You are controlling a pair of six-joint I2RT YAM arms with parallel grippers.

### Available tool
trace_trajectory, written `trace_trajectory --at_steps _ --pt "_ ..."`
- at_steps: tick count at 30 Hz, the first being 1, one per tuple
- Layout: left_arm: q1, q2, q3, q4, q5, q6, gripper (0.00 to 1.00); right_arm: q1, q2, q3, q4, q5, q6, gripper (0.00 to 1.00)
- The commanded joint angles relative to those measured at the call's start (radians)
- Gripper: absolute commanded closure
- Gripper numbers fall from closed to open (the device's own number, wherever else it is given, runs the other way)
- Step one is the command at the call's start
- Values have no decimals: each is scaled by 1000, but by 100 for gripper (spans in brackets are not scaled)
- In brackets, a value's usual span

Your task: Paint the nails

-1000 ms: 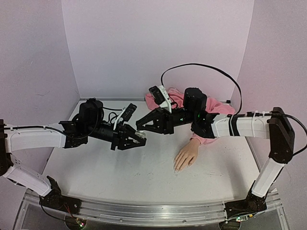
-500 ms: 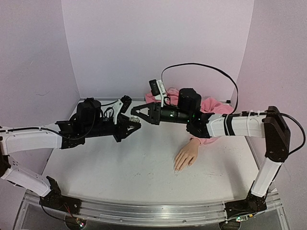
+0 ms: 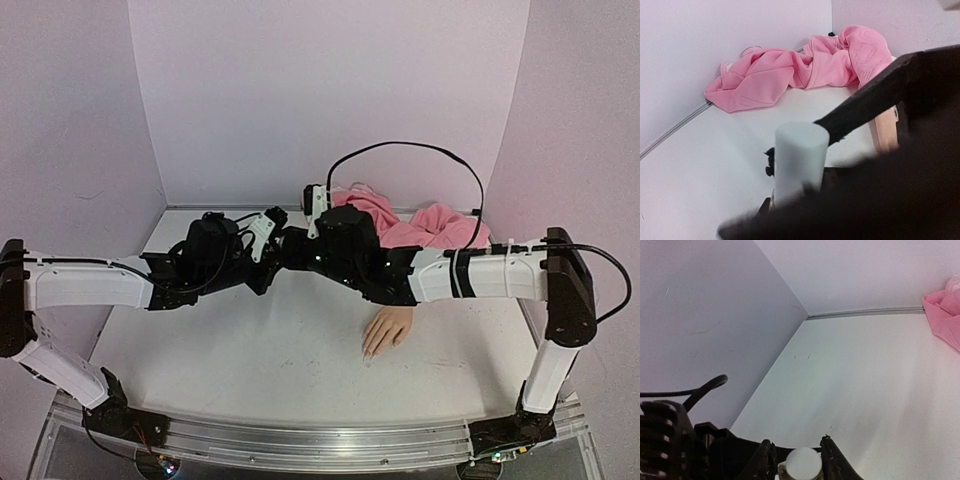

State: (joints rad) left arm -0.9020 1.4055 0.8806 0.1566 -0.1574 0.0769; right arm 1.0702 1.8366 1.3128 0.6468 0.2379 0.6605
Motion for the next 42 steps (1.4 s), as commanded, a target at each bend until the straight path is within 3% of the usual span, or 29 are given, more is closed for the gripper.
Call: trace_trajectory --at_steps 1,4,7,10,14,18,22,24,26,28,36,42 --pt "-6 -92 -58 191 -45 -49 100 -20 -102 -52 -33 -241 -93 50" --pt "-3 -139 -118 129 -27 -67 100 -99 -176 -107 -15 -380 -157 38" --pt "0 -187 -130 49 58 -89 100 -167 -230 -147 -7 -558 -248 20" --pt "30 -227 -128 22 280 -128 100 -212 -261 -176 -1 -732 -344 3" --pt "54 -219 -76 23 707 -158 100 -243 -246 -178 51 -989 -375 2" --pt "54 -151 0 23 980 -210 100 -243 -215 -182 236 -1211 -289 2" --pt "52 -102 37 23 1056 -243 100 -240 -214 -200 330 -1230 -255 10" --pt "52 -89 42 23 1061 -248 100 -240 -204 -189 338 -1242 -247 20" --pt "52 -79 47 23 1070 -250 100 -238 -191 -178 349 -1255 -231 36" --pt "50 -74 53 24 1072 -250 100 -235 -181 -173 358 -1261 -223 44" --pt "51 -70 59 24 1073 -249 100 -225 -165 -160 379 -1282 -207 49" --pt "51 -70 64 26 1073 -250 100 -215 -151 -152 385 -1296 -203 58"
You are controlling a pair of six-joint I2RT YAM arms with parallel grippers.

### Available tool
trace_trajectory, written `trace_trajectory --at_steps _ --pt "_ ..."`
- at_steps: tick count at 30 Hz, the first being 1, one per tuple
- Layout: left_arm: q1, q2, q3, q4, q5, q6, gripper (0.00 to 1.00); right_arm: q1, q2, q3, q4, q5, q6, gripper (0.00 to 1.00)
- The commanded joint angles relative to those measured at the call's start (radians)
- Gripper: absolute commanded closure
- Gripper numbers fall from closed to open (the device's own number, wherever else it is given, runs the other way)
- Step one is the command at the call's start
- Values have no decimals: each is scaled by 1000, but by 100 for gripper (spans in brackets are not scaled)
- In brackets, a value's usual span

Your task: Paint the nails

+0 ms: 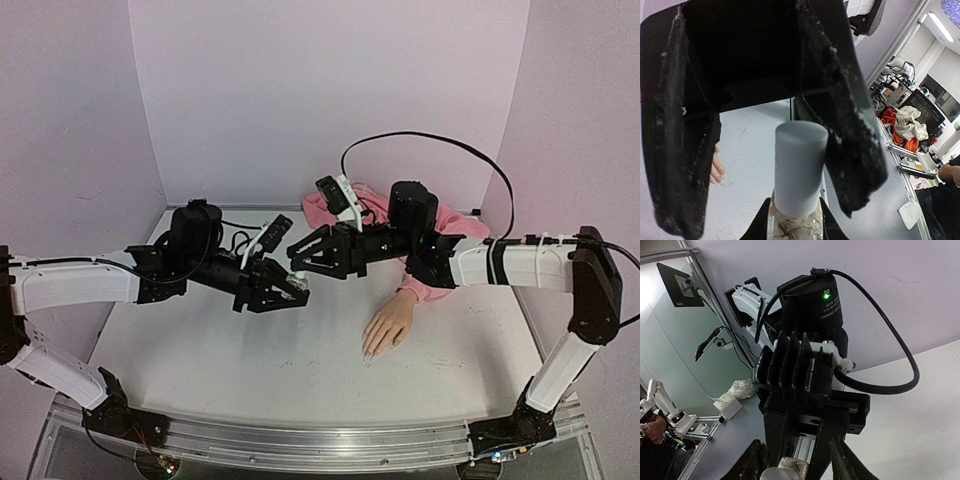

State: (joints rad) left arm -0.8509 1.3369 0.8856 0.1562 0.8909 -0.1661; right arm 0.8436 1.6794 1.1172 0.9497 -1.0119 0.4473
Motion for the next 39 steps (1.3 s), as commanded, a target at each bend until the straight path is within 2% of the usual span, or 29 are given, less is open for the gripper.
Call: trace_trajectory --at_steps 1,8,11,15,16,17,19,20,22,24,26,30,33,34,36,39 --pt "0 -4 60 26 23 -6 100 12 8 44 83 -47 9 60" --pt "0 -14 56 27 6 0 100 24 14 38 89 -42 7 87" --pt "0 -27 54 26 -58 -1 100 31 19 29 89 -25 0 100" --pt "0 -59 45 26 -338 15 100 36 30 5 82 32 -3 100" --pt "-1 -66 41 25 -440 21 100 36 36 1 67 61 -3 100" --pt "-3 -71 37 25 -619 23 100 36 39 -1 48 101 -2 100" --pt "-15 -65 42 26 -850 41 100 42 44 -3 -9 249 14 100" --pt "-24 -53 49 27 -960 56 100 51 47 5 -63 395 31 100" --pt "-36 -11 81 28 -1073 89 100 110 62 80 -322 820 86 100" --pt "-40 26 115 29 -1105 91 100 187 54 80 -348 1066 164 100" --pt "-43 47 131 38 -1099 82 100 255 63 99 -333 1153 174 100" --pt "-50 56 120 42 -1068 86 100 270 90 131 -338 1140 170 100" --pt "-50 28 78 42 -1023 92 100 261 63 109 -280 1068 126 100" --pt "-50 15 61 41 -1010 94 100 250 49 104 -264 1034 107 94" --pt "-50 -16 23 39 -985 98 100 212 21 95 -256 952 72 68" --pt "-49 -57 -41 39 -947 98 100 138 -25 67 -240 769 7 42"
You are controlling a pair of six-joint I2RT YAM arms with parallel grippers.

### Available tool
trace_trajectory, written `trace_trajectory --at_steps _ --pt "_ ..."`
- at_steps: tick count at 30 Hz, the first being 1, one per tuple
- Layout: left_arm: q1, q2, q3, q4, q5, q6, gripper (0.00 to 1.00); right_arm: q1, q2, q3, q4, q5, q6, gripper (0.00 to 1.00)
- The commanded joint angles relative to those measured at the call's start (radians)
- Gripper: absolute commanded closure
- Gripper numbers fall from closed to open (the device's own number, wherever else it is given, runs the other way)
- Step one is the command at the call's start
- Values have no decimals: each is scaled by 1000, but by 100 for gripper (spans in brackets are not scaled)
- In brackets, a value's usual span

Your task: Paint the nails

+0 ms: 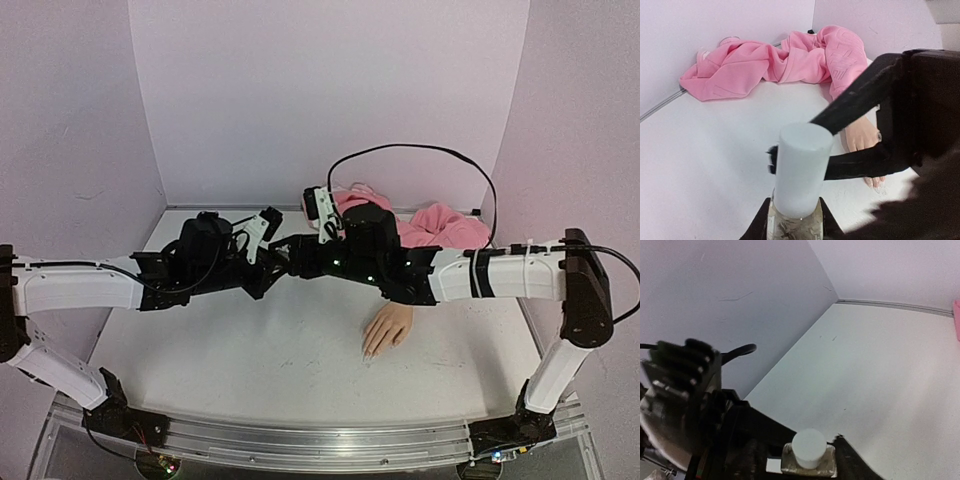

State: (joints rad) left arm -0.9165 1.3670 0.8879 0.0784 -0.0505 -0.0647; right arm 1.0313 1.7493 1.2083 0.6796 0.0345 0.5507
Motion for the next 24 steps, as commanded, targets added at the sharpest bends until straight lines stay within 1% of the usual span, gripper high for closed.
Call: trace_trajectory --at_steps 1,2,4,6,9,11,12,14,17,22,24 --pt "21 -102 -62 115 13 -6 100 -78 -113 -43 45 -347 -113 34" --pt "24 -116 -78 116 40 -7 100 -103 -133 -63 76 -433 -130 24" --pt "41 -146 -102 115 180 -14 100 -145 -156 -94 106 -584 -167 13" --pt "54 -167 -107 117 346 -22 100 -165 -170 -112 115 -690 -206 3" --pt "55 -150 -59 123 638 -38 100 -171 -170 -115 127 -826 -235 2" --pt "56 -109 -15 141 807 -83 100 -171 -163 -110 155 -876 -218 2" --pt "54 -79 4 152 875 -106 100 -172 -159 -108 180 -915 -205 4" --pt "53 -48 34 167 956 -136 100 -172 -144 -104 237 -971 -168 13" --pt "48 -28 41 181 970 -141 100 -171 -131 -108 310 -999 -117 30" --pt "43 0 53 196 1006 -152 100 -170 -121 -112 371 -1029 -71 44" --pt "40 7 57 199 1011 -157 100 -170 -114 -110 378 -1040 -68 53"
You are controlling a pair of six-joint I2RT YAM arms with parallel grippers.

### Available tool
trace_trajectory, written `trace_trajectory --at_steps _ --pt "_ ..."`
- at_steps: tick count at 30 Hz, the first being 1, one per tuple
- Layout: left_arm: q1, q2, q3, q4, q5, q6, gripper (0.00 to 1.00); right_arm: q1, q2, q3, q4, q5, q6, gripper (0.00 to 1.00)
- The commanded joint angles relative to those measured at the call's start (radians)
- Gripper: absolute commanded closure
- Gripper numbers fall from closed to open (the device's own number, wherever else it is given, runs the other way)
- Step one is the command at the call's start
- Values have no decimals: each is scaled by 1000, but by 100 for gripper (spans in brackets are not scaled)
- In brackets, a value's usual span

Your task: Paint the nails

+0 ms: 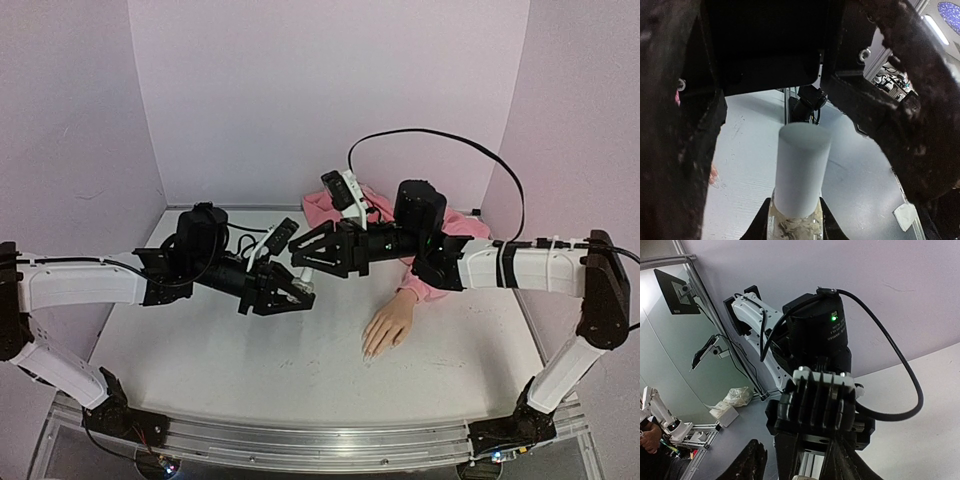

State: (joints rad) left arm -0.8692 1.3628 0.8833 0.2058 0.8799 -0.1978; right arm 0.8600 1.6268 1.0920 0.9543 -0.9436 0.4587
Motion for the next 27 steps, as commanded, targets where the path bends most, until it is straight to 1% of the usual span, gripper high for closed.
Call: trace_trajectory --at_steps 1,5,9,11,15,17,18,22,25,27 --pt "-8 13 63 75 80 -25 100 2 19 11 106 -85 28 59" --pt "-10 9 64 79 79 -25 100 5 28 10 112 -101 26 59" --pt "-9 11 69 82 88 -25 100 6 30 6 112 -108 21 64" --pt "-10 12 72 82 91 -25 100 6 29 5 112 -110 20 70" --pt "-10 3 69 86 80 -23 100 9 28 2 112 -99 18 88" --pt "-10 -11 63 90 59 -13 100 14 32 0 113 -92 15 100" --pt "-10 -21 59 91 40 -5 100 15 37 0 113 -87 14 100" --pt "-10 -80 32 109 -89 55 100 29 67 5 113 -47 26 100" --pt "-10 -126 5 146 -273 102 100 42 79 -3 112 58 58 100" --pt "-12 -155 -23 185 -442 129 100 53 82 -14 100 166 84 100"
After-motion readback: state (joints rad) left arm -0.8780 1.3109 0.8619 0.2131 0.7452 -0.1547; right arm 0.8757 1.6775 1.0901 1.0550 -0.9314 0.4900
